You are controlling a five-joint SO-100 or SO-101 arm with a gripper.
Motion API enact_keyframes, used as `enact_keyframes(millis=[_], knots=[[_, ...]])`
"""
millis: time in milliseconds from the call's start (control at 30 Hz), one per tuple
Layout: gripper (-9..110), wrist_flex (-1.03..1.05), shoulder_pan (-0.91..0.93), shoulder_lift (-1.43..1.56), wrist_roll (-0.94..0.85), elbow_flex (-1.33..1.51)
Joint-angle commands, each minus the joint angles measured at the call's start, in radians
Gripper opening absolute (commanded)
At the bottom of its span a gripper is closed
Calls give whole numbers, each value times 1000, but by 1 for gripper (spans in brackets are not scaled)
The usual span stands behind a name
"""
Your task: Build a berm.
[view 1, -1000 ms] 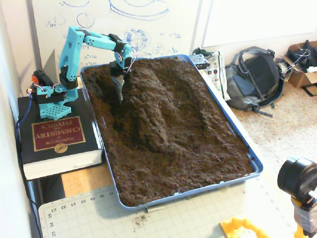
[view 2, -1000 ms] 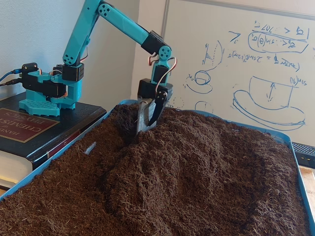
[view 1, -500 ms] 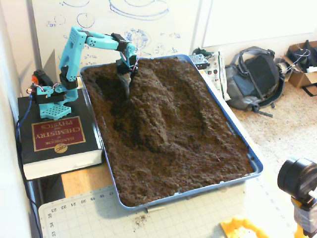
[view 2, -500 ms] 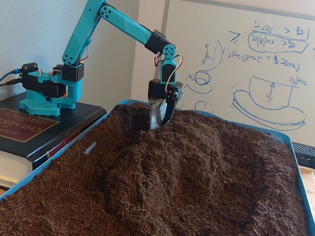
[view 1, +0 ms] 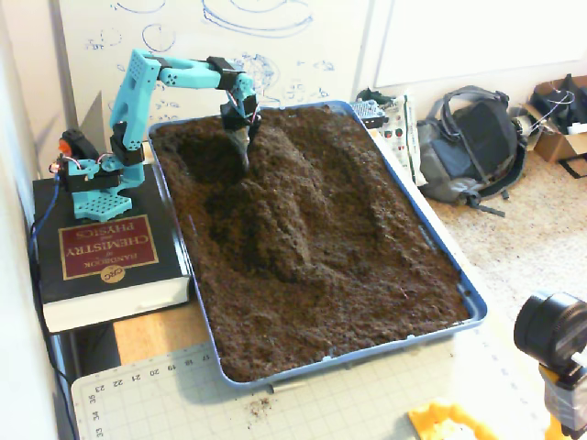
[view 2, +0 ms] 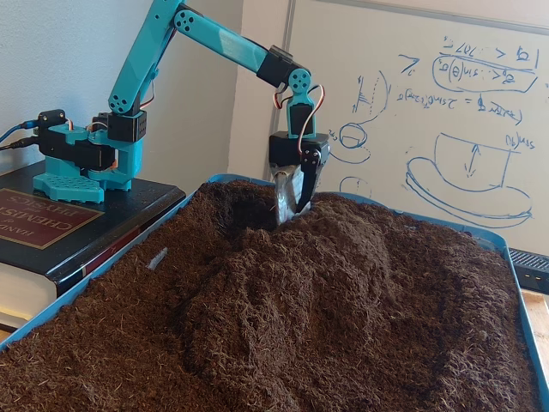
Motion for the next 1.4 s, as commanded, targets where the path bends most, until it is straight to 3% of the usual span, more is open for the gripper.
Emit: enact_keyframes(millis=[0,367,633,800,1167,1367], knots=[[0,-21,31,183,-11,-137],[0,34,92,314,-67,-104],[0,385,103,402,-244,49],[0,554,161,411,-259,212],[0,259,370,238,-281,307],[0,75,420,87,-407,232]])
